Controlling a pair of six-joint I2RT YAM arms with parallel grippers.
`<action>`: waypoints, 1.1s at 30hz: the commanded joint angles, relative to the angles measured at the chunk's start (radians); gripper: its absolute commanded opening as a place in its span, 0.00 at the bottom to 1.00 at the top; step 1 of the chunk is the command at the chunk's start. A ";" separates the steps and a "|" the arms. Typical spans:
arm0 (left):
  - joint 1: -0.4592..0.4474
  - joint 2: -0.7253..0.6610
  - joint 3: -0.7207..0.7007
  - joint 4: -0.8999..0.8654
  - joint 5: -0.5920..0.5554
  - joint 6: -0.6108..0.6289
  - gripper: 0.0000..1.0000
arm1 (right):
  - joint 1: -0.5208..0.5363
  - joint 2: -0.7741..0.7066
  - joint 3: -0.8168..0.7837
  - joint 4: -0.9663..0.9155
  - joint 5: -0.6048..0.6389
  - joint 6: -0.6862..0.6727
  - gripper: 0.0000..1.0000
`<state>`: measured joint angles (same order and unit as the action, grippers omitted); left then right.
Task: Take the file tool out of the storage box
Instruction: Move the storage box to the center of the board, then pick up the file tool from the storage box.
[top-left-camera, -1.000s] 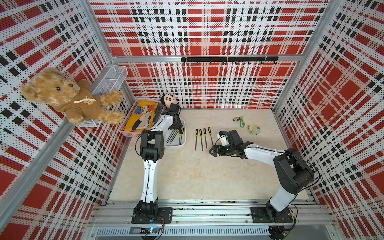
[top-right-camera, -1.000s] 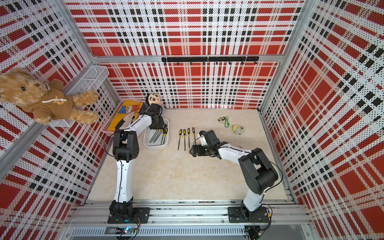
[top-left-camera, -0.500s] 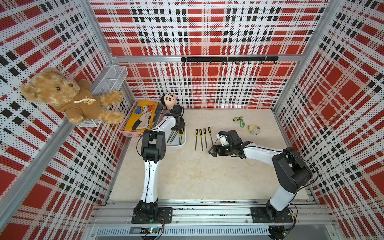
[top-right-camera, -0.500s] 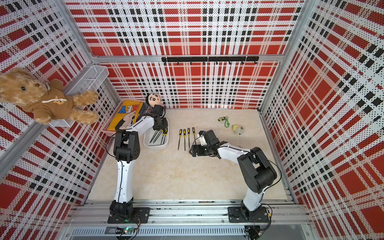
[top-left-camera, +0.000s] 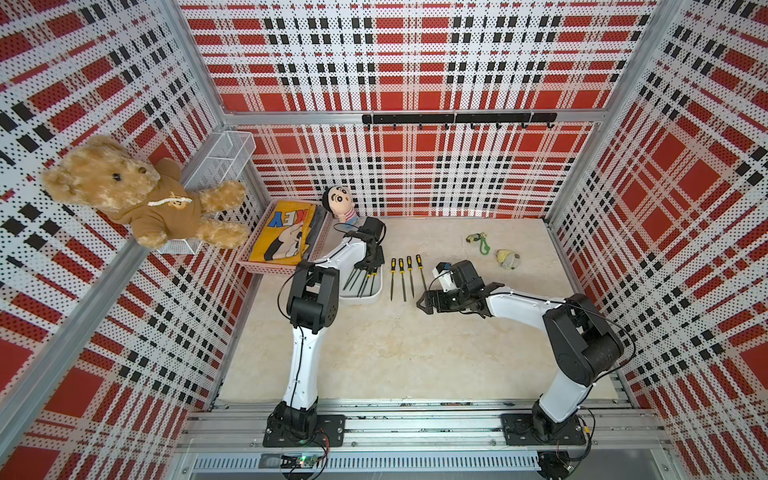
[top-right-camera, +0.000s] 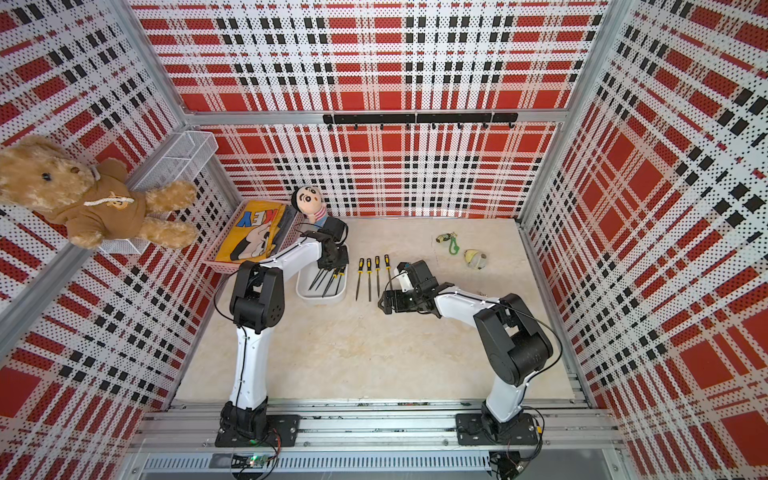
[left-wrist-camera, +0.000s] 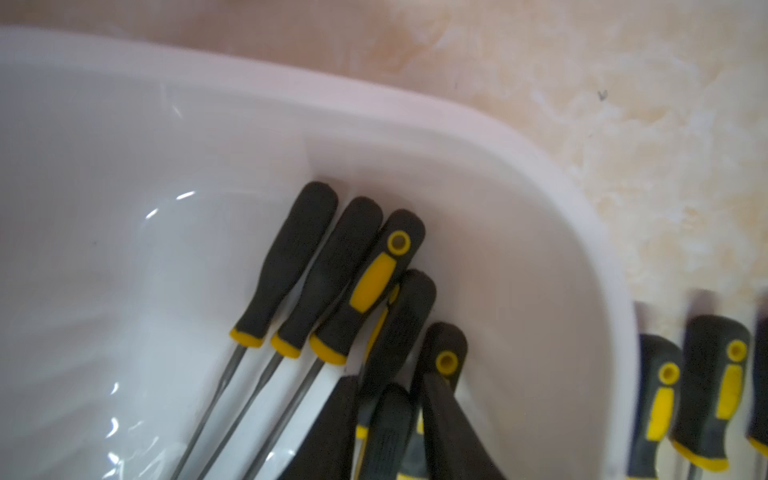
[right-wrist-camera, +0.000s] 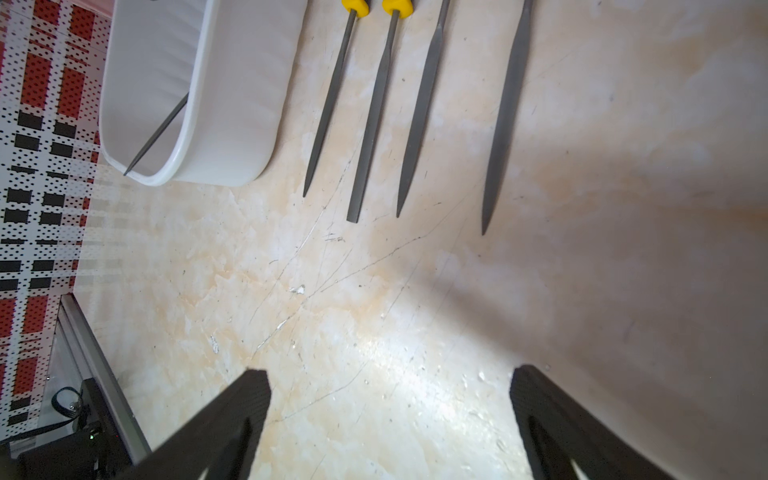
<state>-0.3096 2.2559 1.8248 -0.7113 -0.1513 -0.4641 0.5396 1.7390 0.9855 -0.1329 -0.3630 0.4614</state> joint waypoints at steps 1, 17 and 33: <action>0.006 -0.090 -0.023 -0.033 -0.015 -0.018 0.34 | 0.007 0.003 0.007 -0.004 -0.003 -0.006 0.99; -0.037 -0.045 -0.071 -0.068 0.012 0.018 0.40 | 0.012 0.008 0.009 -0.004 -0.002 -0.003 1.00; -0.032 -0.032 -0.101 -0.089 -0.046 0.010 0.24 | 0.011 0.021 0.013 -0.005 -0.005 -0.004 1.00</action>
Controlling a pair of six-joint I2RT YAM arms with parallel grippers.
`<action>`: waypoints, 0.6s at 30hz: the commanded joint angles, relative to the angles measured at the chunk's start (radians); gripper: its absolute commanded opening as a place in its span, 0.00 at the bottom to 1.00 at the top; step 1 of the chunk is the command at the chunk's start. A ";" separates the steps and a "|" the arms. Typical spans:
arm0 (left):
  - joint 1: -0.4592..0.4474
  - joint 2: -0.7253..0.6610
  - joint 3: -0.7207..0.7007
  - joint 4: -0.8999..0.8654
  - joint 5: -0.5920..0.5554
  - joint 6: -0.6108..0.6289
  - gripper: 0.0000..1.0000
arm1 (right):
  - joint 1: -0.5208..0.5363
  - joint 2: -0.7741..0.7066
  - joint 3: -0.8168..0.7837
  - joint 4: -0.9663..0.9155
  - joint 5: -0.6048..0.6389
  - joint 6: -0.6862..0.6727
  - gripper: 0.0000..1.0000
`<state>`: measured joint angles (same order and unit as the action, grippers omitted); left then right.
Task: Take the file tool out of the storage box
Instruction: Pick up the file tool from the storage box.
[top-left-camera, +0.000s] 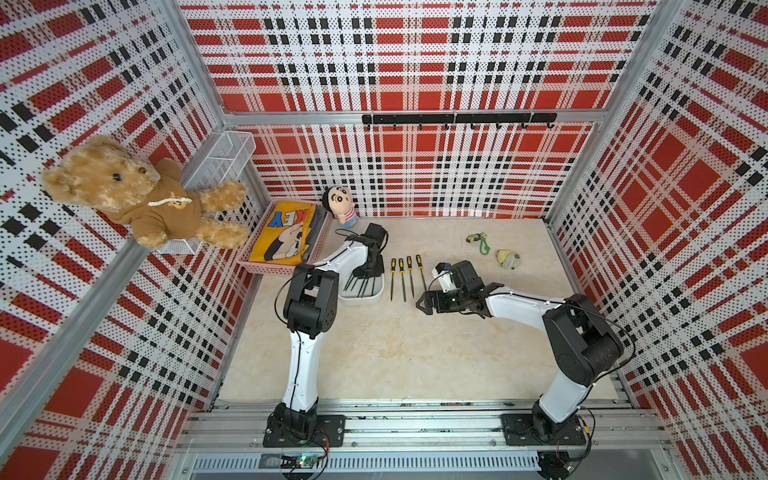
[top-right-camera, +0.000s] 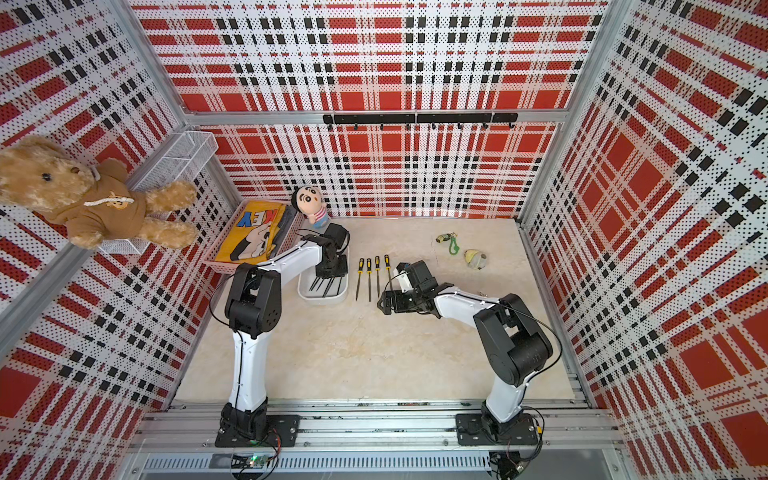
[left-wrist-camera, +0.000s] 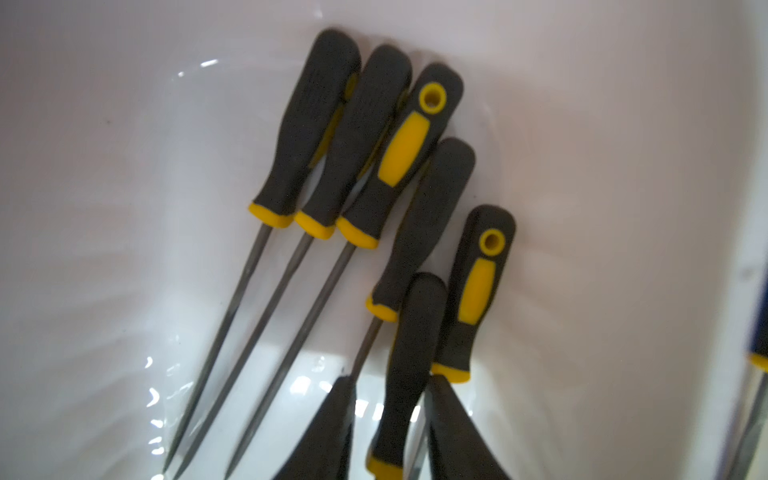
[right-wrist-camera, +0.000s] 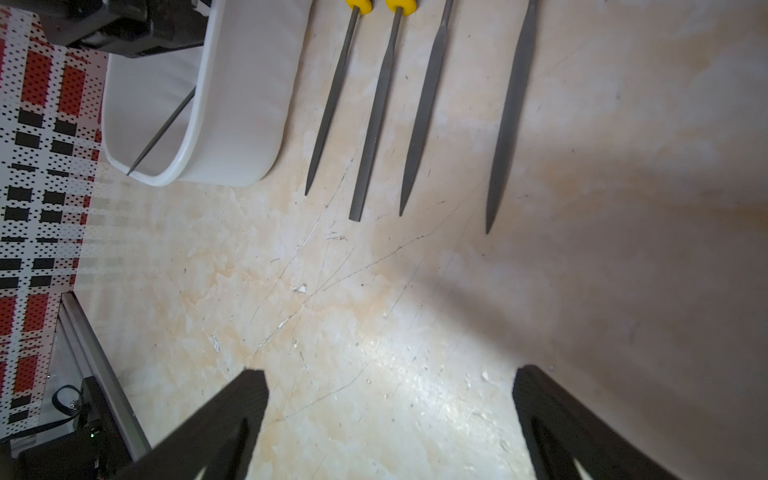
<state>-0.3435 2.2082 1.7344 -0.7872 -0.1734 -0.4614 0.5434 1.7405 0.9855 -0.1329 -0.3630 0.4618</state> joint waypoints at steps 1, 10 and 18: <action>0.003 0.016 -0.009 -0.014 -0.027 0.007 0.18 | 0.007 0.020 0.015 -0.006 -0.005 -0.004 1.00; 0.026 -0.011 -0.015 -0.013 -0.066 -0.003 0.00 | 0.009 0.027 0.022 -0.011 -0.005 -0.006 1.00; 0.034 -0.149 0.076 0.068 -0.030 0.044 0.00 | 0.016 0.013 0.020 0.004 0.008 -0.003 1.00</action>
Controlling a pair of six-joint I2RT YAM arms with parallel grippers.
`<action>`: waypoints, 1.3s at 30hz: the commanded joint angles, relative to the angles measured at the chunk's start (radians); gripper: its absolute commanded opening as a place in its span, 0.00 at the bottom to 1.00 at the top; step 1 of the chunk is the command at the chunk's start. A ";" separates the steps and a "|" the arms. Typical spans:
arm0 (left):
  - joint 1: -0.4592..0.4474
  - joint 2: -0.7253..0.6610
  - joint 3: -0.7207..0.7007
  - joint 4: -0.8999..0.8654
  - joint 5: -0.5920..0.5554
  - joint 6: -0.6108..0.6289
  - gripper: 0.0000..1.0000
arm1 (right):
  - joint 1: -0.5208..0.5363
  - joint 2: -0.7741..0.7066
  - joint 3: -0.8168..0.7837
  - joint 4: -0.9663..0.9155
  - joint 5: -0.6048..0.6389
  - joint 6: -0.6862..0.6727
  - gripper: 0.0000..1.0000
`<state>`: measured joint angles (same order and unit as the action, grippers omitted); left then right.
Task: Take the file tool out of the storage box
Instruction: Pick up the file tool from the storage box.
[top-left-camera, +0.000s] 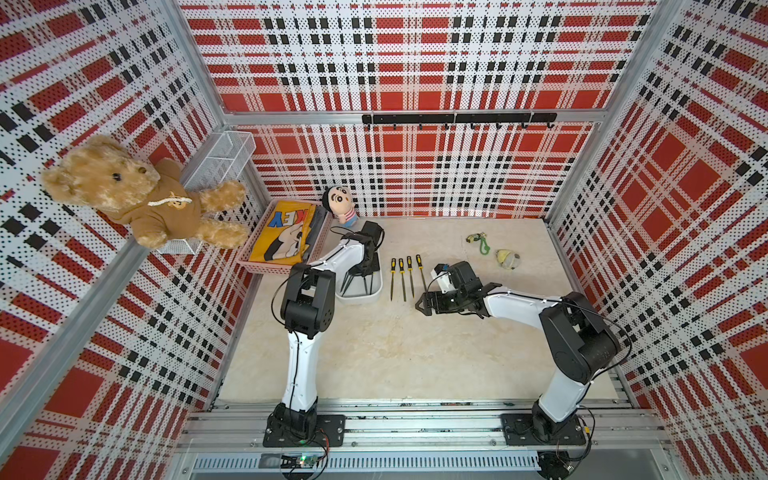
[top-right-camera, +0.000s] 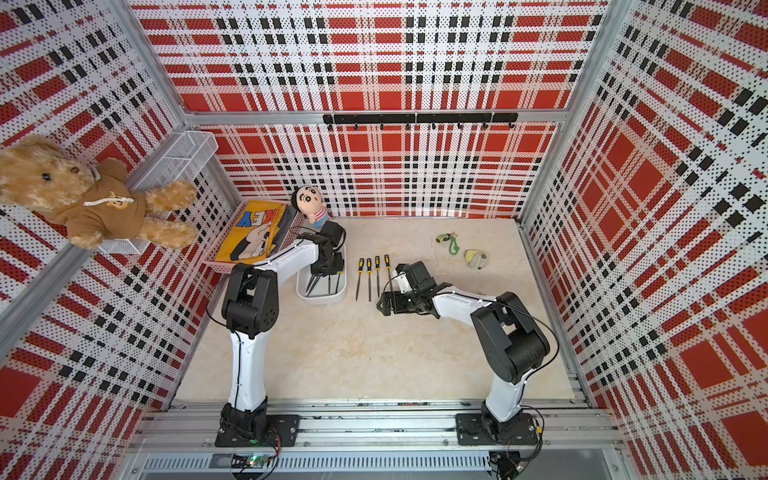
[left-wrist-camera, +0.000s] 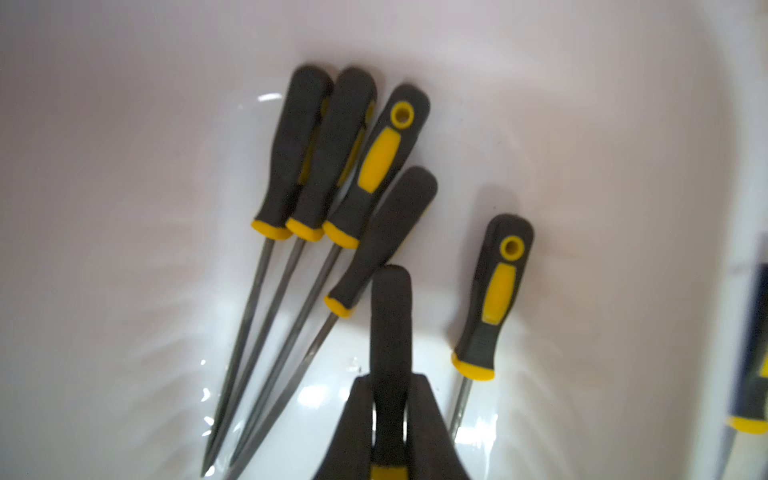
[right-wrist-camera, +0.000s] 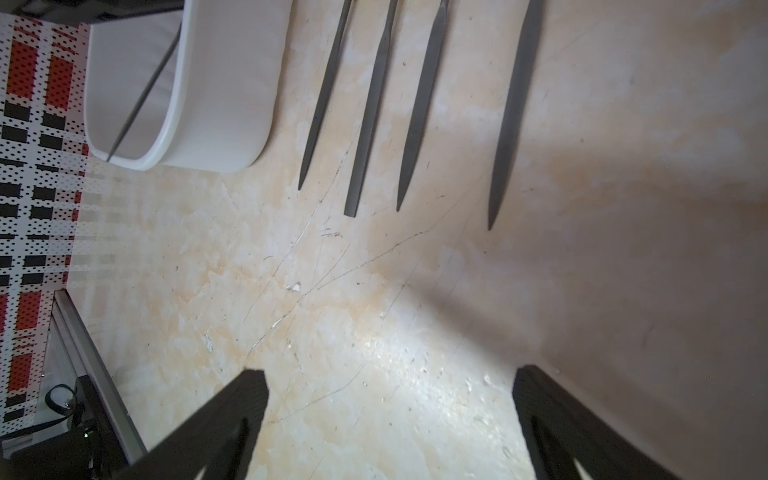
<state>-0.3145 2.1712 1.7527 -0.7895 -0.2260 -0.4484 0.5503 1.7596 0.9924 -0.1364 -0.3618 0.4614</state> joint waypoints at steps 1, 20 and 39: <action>0.005 -0.131 0.055 0.098 0.060 0.040 0.00 | 0.006 -0.018 0.006 0.020 0.005 0.006 1.00; -0.136 -0.593 -0.722 1.150 0.586 -0.025 0.00 | -0.126 -0.142 0.324 -0.096 -0.182 0.149 0.50; -0.215 -0.572 -0.693 1.082 0.573 0.037 0.00 | -0.050 0.001 0.468 -0.045 -0.169 0.223 0.67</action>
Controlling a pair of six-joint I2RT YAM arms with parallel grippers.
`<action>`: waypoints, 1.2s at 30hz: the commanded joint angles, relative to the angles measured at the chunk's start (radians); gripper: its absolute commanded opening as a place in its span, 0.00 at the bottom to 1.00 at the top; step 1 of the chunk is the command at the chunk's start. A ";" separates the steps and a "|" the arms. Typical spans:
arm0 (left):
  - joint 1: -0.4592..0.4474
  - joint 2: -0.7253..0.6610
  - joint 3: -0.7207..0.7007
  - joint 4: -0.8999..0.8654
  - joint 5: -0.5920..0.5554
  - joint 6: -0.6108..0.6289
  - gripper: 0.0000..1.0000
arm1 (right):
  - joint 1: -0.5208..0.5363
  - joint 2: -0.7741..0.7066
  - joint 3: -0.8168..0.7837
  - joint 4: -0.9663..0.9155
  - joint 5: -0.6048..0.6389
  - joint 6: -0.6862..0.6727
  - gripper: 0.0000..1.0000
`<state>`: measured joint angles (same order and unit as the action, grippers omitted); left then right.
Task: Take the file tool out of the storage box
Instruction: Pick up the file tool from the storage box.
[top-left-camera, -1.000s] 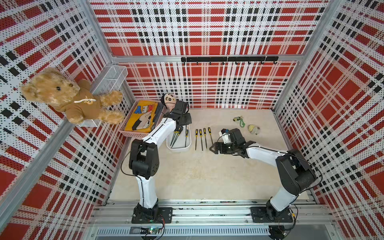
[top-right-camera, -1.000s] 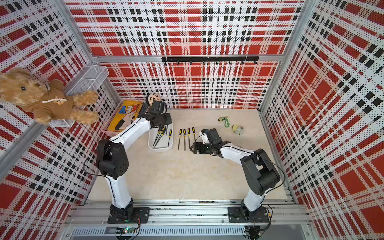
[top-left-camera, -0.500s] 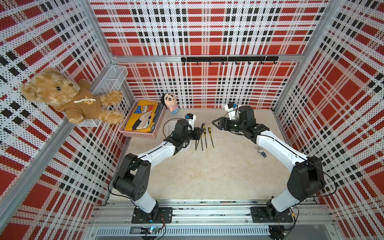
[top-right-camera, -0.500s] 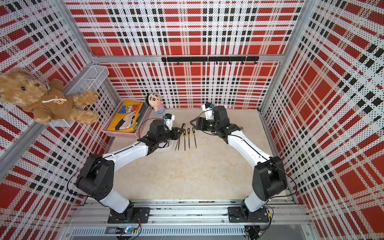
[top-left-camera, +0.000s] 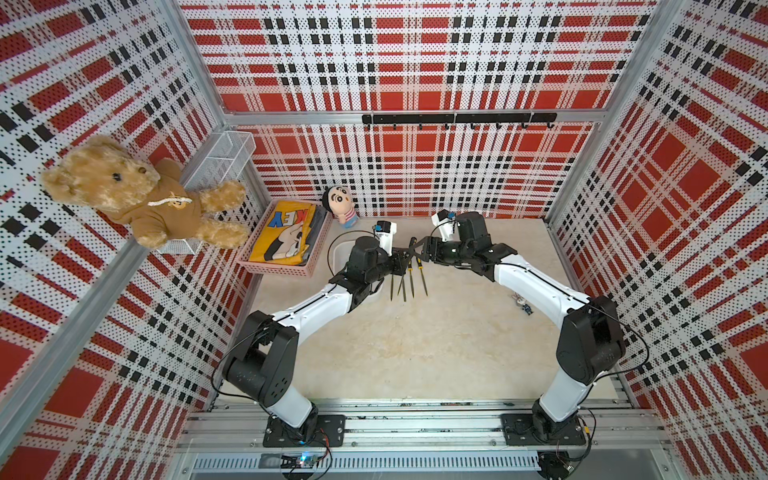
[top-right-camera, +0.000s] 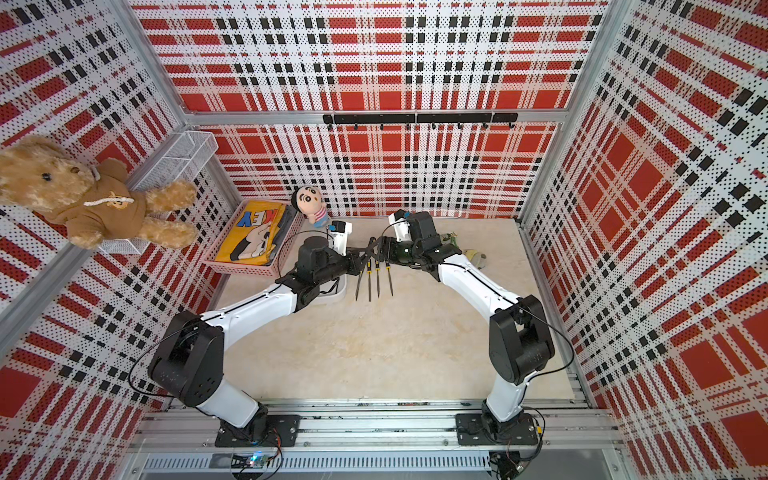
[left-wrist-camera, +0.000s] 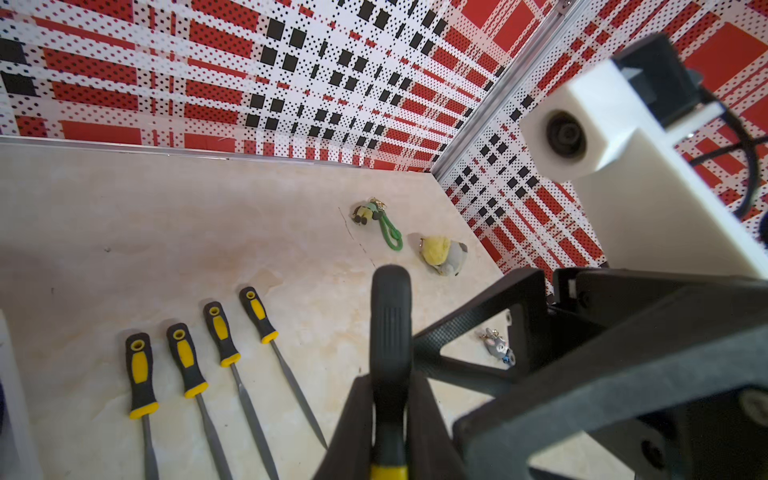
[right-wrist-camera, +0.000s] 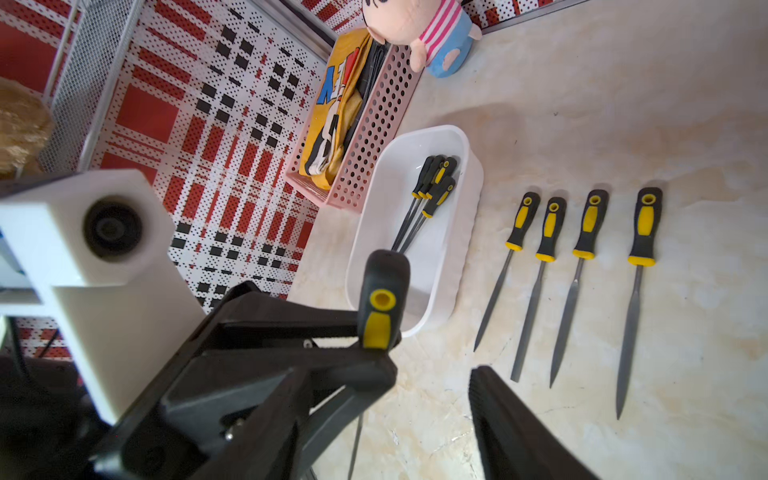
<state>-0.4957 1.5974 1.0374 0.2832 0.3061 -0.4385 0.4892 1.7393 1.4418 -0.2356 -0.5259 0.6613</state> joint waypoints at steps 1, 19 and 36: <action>-0.036 0.001 0.022 0.012 0.044 0.029 0.00 | 0.011 0.024 0.019 0.060 -0.010 0.028 0.67; -0.043 -0.019 0.002 0.013 0.011 0.030 0.00 | 0.005 0.041 0.016 0.137 -0.033 0.086 0.33; 0.024 -0.051 -0.009 -0.103 -0.212 -0.024 0.39 | -0.129 0.345 0.534 -0.635 0.079 -0.377 0.02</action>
<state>-0.5114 1.5848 1.0378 0.2298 0.1772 -0.4435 0.3862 1.9785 1.8462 -0.5491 -0.5053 0.4763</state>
